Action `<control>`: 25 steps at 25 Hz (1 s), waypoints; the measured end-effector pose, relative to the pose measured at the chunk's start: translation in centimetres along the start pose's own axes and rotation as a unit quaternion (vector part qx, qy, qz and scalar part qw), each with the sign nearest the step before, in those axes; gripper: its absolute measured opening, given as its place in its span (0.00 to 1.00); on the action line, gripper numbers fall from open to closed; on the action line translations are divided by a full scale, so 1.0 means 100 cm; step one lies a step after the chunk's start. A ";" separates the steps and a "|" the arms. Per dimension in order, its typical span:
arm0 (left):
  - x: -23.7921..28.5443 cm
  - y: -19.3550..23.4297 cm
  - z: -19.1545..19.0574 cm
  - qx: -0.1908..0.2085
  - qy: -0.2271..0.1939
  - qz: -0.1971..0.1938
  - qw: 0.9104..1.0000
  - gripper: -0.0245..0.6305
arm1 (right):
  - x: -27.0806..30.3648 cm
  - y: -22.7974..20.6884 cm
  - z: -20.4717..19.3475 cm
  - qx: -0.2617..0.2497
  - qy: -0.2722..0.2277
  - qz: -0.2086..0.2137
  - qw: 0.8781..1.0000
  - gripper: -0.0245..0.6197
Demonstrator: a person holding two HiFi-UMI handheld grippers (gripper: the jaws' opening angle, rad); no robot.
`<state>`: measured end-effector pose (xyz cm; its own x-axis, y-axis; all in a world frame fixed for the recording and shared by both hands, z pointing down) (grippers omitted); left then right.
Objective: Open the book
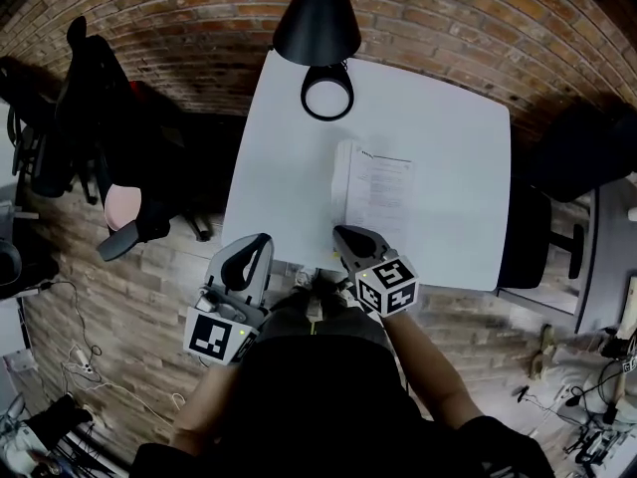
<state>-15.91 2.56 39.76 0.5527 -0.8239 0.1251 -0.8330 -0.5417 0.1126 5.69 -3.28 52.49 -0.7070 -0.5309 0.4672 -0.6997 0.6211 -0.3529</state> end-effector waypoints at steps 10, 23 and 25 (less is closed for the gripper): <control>-0.016 0.016 0.003 0.008 -0.035 0.024 0.999 0.08 | 0.046 0.015 -0.007 -0.048 0.039 0.054 0.997 0.07; -0.027 0.029 -0.003 -0.004 -0.018 0.052 0.998 0.08 | 0.094 0.048 -0.006 -0.087 0.054 0.128 0.986 0.07; -0.030 0.032 -0.001 0.002 -0.030 0.056 0.998 0.08 | 0.103 0.051 -0.004 -0.091 0.058 0.133 0.985 0.07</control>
<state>-20.17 3.30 39.81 0.4537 -0.8878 0.0770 -0.8896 -0.4462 0.0976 -5.09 -5.34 55.85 -0.8391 -0.2715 0.4714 -0.4530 0.8285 -0.3291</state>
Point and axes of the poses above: the fingertips, and each gripper's own axes: x forward along the fingers, y to its left, z out of its top, the point moved 9 cm from there along -x, backward along the fingers, and after that the axes turned 4 degrees about -z, right-handed, at the moved point
